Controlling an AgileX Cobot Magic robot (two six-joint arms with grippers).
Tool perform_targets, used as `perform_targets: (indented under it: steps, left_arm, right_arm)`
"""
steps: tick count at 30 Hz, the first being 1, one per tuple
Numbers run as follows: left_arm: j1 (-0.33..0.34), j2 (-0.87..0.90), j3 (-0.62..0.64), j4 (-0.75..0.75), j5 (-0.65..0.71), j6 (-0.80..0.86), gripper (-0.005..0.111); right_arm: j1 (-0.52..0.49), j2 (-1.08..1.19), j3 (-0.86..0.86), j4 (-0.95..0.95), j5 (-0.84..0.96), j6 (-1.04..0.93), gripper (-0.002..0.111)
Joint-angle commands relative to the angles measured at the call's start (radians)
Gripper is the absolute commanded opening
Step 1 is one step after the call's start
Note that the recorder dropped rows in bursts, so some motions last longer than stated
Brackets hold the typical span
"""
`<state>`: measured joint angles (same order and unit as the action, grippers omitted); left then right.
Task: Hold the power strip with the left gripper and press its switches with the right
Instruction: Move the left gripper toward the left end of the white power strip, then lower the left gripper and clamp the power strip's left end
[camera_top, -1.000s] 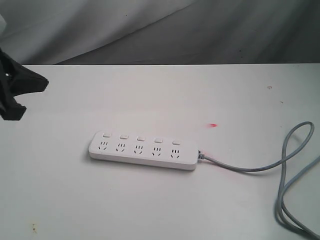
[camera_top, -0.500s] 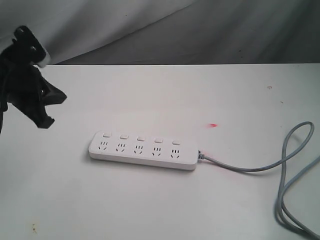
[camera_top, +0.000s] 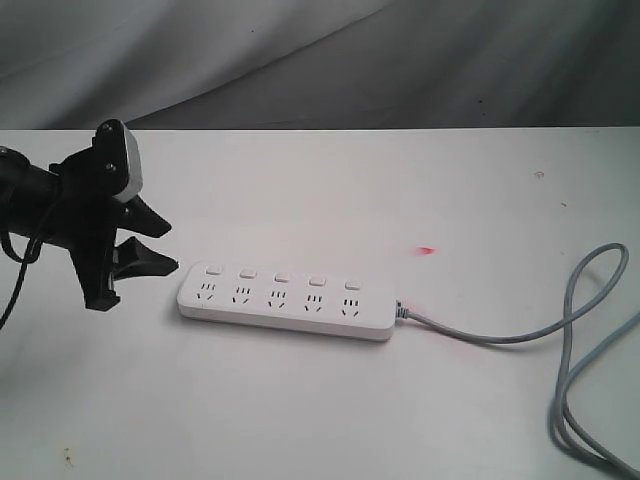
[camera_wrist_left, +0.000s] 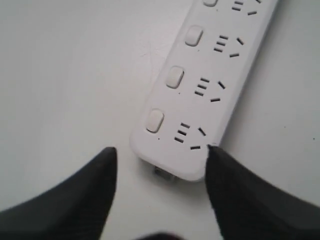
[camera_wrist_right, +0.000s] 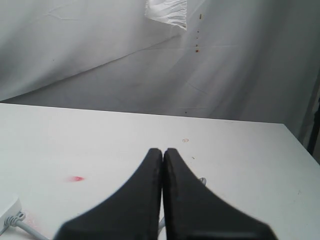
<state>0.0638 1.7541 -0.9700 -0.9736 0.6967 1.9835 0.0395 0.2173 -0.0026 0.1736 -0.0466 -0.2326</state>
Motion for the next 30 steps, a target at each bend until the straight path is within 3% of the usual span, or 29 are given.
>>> perform_targets:
  steps: [1,4,9,21,30]
  left_arm:
    - [-0.006,0.002,-0.006,-0.037,0.010,0.055,0.079]
    - [-0.006,0.008,-0.006,-0.072,-0.009,0.111,0.088]
    - [-0.006,0.019,-0.006,-0.150,-0.068,0.111,0.090]
    - [-0.006,0.103,-0.012,0.040,-0.016,0.111,0.090]
    - [-0.006,0.168,-0.014,0.045,-0.020,0.111,0.090]
  right_arm:
    - [-0.007,-0.003,0.003,0.002,-0.007,0.003,0.000]
    - [-0.007,-0.003,0.003,0.002,-0.007,0.003,0.000]
    - [-0.007,-0.003,0.003,0.002,-0.007,0.003,0.000]
    - [-0.007,-0.003,0.003,0.002,-0.007,0.003,0.000]
    - [-0.007,-0.003,0.003,0.002,-0.007,0.003,0.000]
